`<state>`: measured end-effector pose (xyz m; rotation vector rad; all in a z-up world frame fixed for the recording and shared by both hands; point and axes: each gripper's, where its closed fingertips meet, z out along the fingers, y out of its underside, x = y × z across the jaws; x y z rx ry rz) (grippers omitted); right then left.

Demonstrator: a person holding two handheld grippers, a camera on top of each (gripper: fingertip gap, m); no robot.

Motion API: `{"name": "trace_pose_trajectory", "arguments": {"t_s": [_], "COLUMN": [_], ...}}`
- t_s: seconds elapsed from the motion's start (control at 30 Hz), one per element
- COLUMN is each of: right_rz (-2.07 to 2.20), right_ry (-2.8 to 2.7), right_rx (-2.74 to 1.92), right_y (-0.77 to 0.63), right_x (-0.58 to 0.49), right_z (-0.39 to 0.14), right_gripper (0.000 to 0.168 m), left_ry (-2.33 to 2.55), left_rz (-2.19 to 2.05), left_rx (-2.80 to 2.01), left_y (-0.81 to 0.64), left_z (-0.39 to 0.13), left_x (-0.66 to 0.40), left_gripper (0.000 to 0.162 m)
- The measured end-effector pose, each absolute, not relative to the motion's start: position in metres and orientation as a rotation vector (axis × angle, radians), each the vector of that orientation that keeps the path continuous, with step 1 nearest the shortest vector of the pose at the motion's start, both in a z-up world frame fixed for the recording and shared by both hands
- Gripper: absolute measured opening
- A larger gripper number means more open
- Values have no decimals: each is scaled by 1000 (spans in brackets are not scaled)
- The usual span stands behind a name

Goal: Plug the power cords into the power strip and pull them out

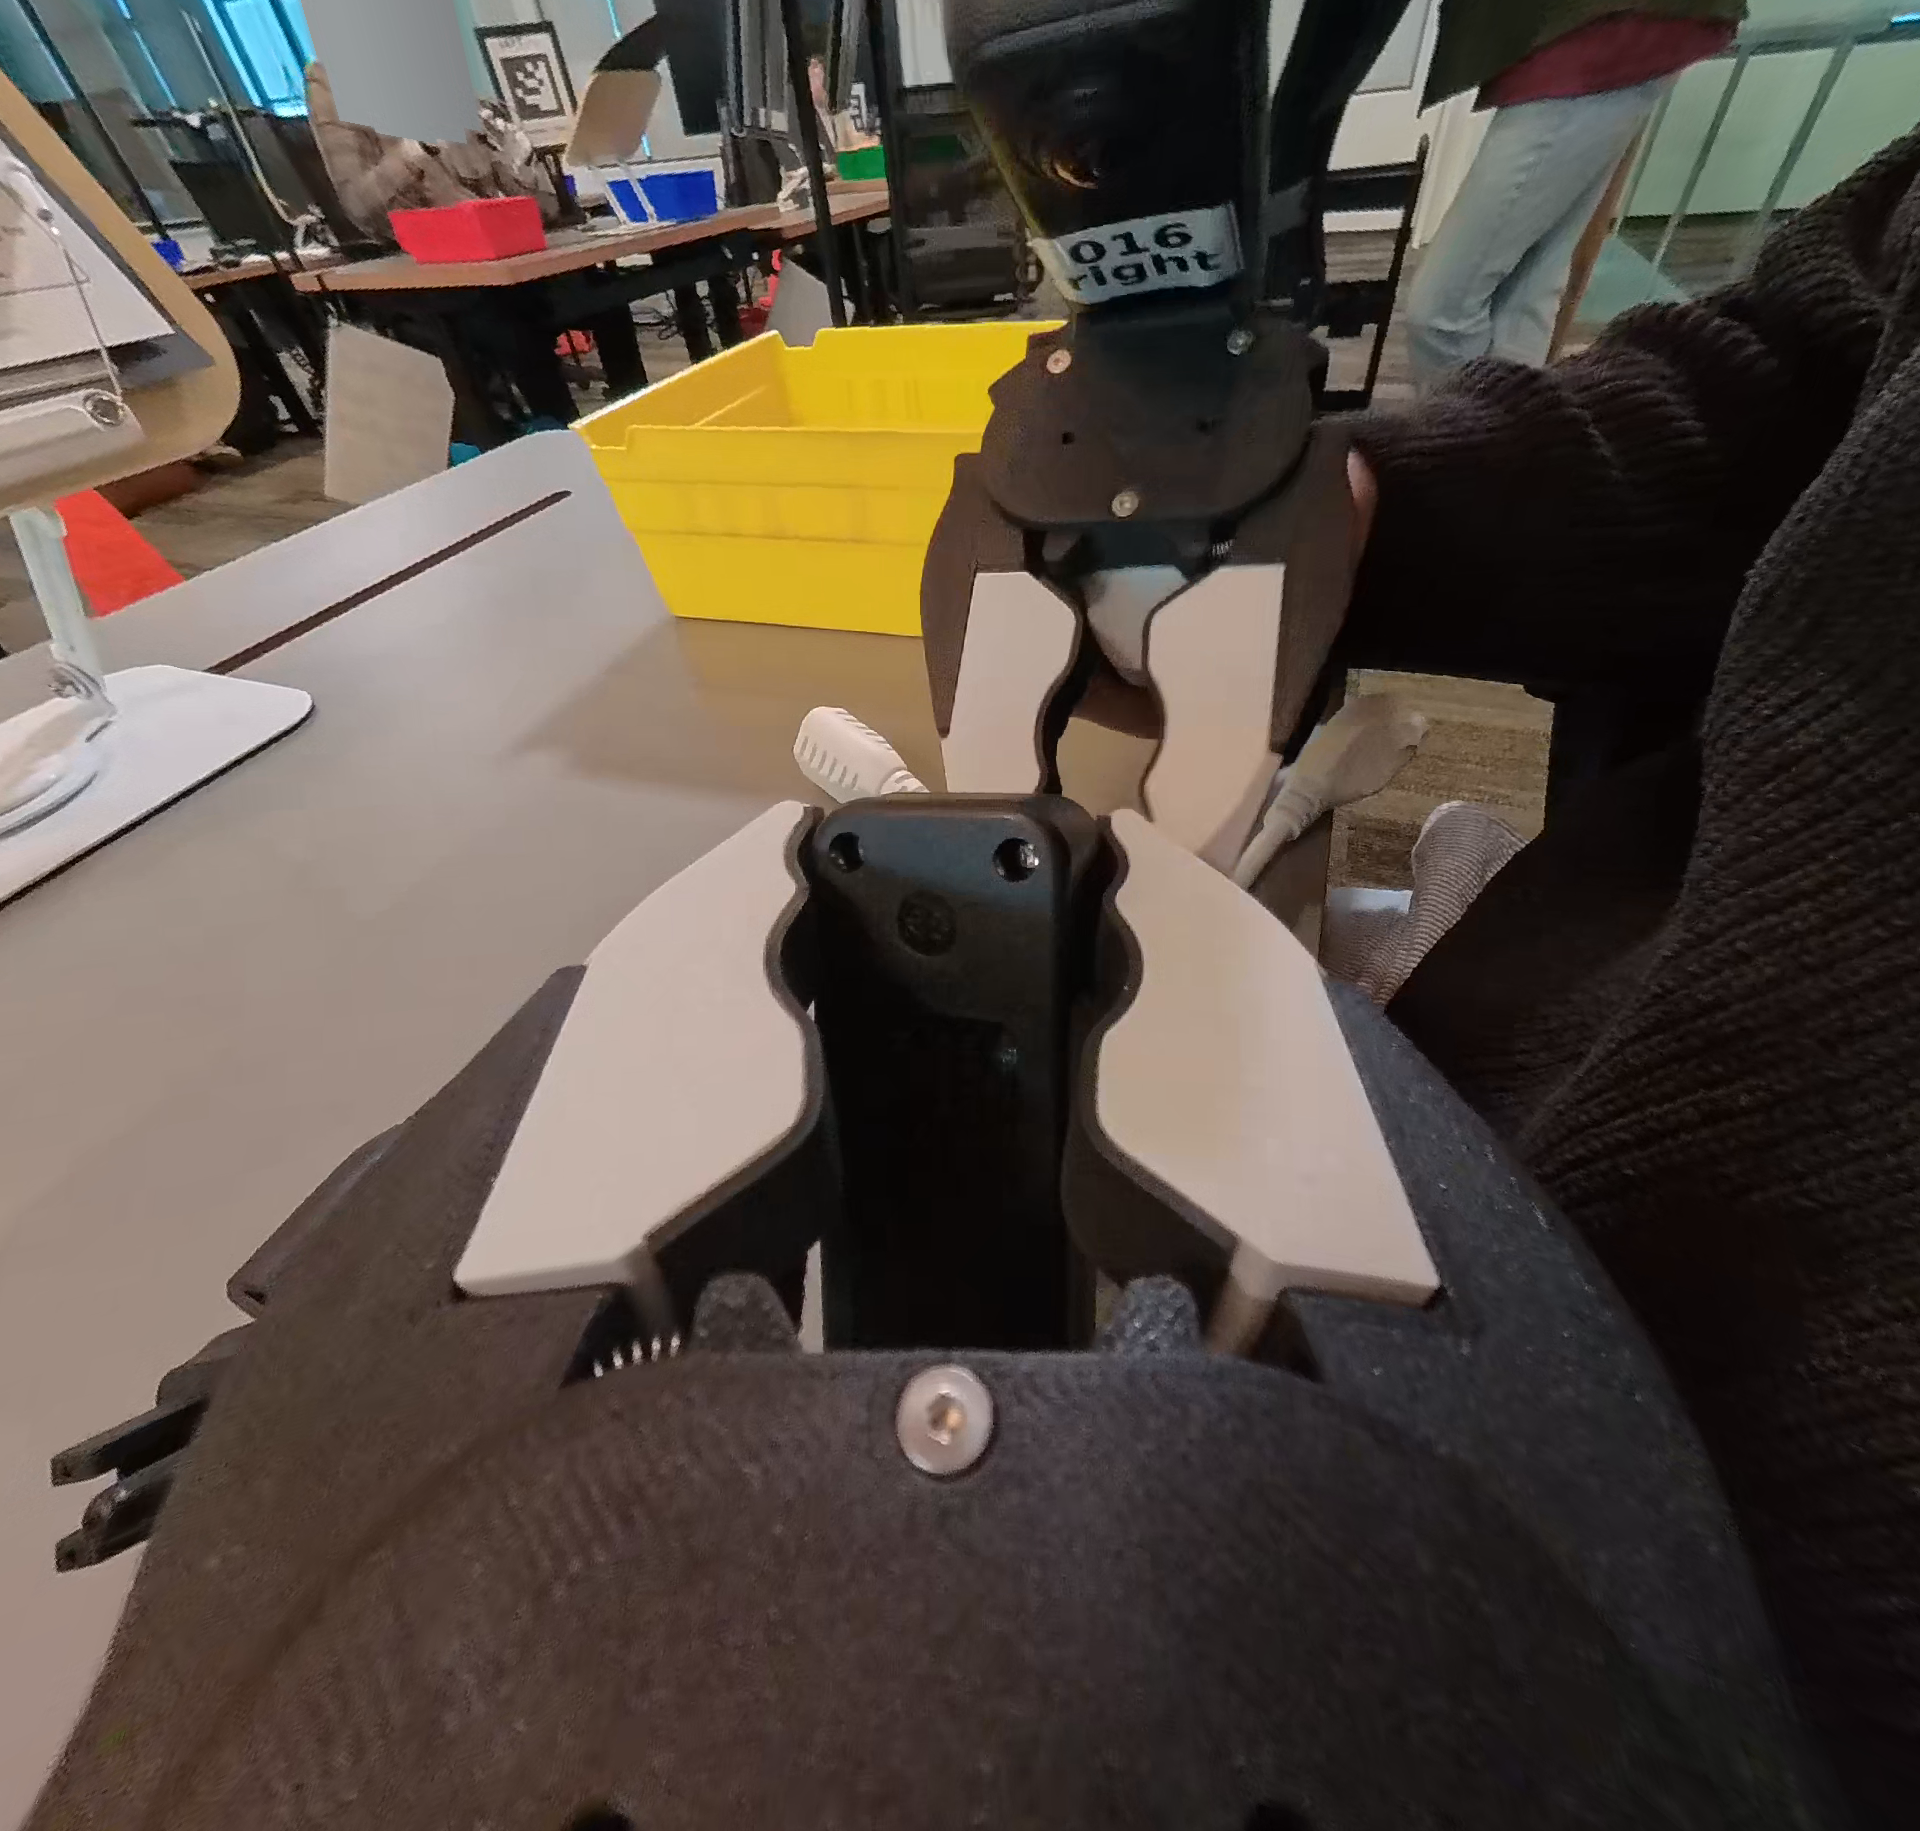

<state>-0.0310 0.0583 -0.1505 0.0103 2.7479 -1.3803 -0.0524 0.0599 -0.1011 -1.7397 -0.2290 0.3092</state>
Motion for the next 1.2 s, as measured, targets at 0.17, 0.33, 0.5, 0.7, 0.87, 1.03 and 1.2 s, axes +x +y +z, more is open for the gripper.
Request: {"name": "trace_pose_trajectory", "arguments": {"t_s": [0.17, 0.33, 0.5, 0.7, 0.87, 1.03, 1.2], "right_rz": [-1458, -1462, -1425, -1444, -1425, -1508, -1500], "right_ry": [2683, 2663, 2710, 2703, 2709, 2563, 2544], "right_rx": [13, 18, -73, -29, 80, 65, 169], "right_y": [55, 55, 55, 55, 54, 59, 60], "right_x": [-31, -28, -21, -25, -27, -17, -23], "right_z": [-141, -142, -142, -143, -149, -137, -139], "right_gripper": [16, 16, 15, 16, 16, 15, 15], "left_ry": [-230, -216, -205, -197, -209, -220, -265], "left_rz": [270, 239, -172, -83, -28, -141, -150], "left_rx": [-1694, -1704, -1836, -1819, -1844, -1780, -1780], "left_y": [58, 58, 68, 69, 67, 69, 69], "left_z": [-94, -96, -118, -112, -117, -110, -112], "left_x": [-50, -48, -21, -26, -28, -23, -27], "left_gripper": [49, 49, 71, 55, 54, 54, 54]}}
